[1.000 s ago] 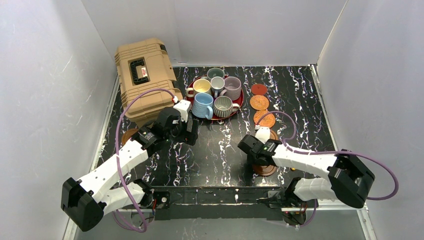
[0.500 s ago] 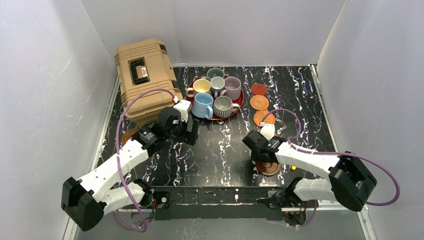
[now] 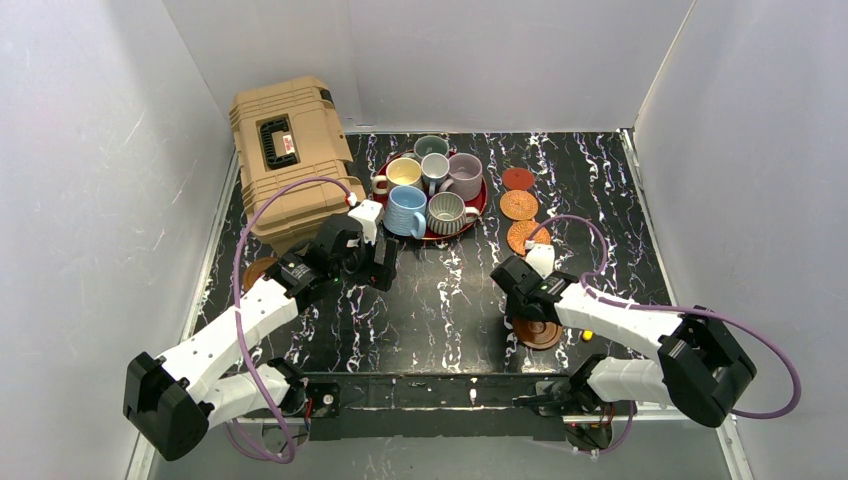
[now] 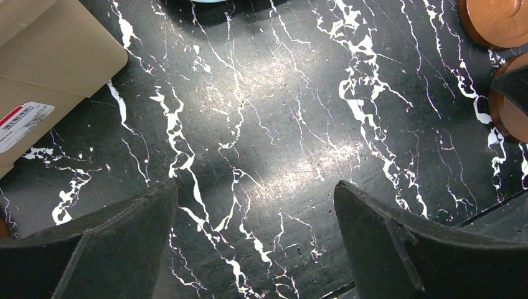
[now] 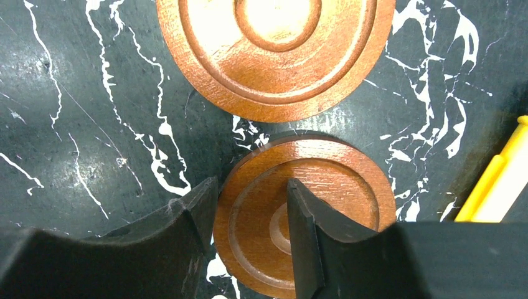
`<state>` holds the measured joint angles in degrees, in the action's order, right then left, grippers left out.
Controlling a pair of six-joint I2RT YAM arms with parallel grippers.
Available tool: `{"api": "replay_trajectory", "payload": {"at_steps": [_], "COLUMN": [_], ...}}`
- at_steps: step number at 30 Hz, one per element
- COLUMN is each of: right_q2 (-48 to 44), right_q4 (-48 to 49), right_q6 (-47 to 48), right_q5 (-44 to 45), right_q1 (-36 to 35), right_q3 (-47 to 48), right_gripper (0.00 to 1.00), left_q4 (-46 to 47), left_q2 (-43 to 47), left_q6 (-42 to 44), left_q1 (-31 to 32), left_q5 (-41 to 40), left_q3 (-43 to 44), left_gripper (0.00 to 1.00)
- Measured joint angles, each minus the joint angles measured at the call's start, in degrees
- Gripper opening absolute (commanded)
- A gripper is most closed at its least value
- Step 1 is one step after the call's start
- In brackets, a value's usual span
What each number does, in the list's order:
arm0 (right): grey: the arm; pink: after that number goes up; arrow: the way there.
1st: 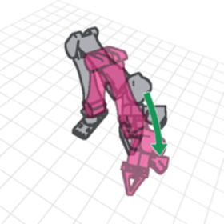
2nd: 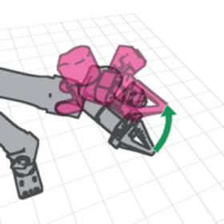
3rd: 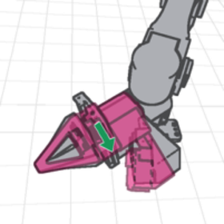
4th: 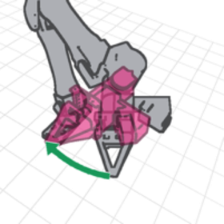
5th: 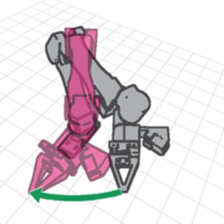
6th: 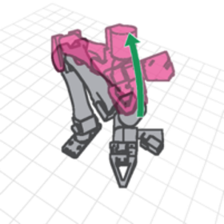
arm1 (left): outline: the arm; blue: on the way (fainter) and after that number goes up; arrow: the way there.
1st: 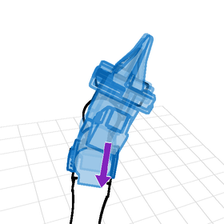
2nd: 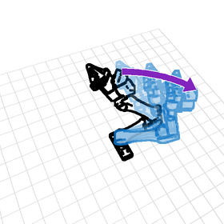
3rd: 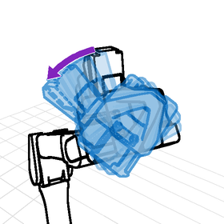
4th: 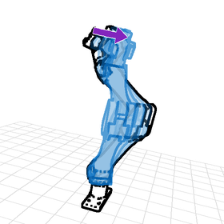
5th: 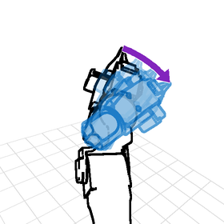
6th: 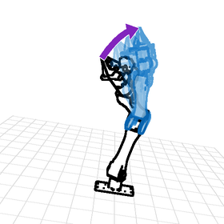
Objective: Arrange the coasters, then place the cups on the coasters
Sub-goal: Move the coaster to the center of the board.
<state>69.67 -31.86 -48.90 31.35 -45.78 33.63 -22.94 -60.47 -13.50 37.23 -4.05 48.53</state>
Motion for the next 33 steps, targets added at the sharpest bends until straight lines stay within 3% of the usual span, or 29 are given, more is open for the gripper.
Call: {"api": "replay_trajectory", "payload": {"at_steps": [30, 33], "right_q2": [0.2, 0.1], "right_q4": [3.2, 3.2], "right_q6": [3.5, 3.8], "right_q5": [0.1, -0.2], "right_q1": [3.7, 3.7], "right_q3": [-0.4, -0.4], "right_gripper": [0.51, 0.55], "left_q4": [0.0, 0.0], "left_q2": [-0.1, -0.1], "left_q6": [0.0, 0.0], "left_q1": [0.0, 0.0], "left_q5": [0.0, 0.0], "left_q3": [0.0, 0.0], "left_gripper": [0.95, 0.94]}}
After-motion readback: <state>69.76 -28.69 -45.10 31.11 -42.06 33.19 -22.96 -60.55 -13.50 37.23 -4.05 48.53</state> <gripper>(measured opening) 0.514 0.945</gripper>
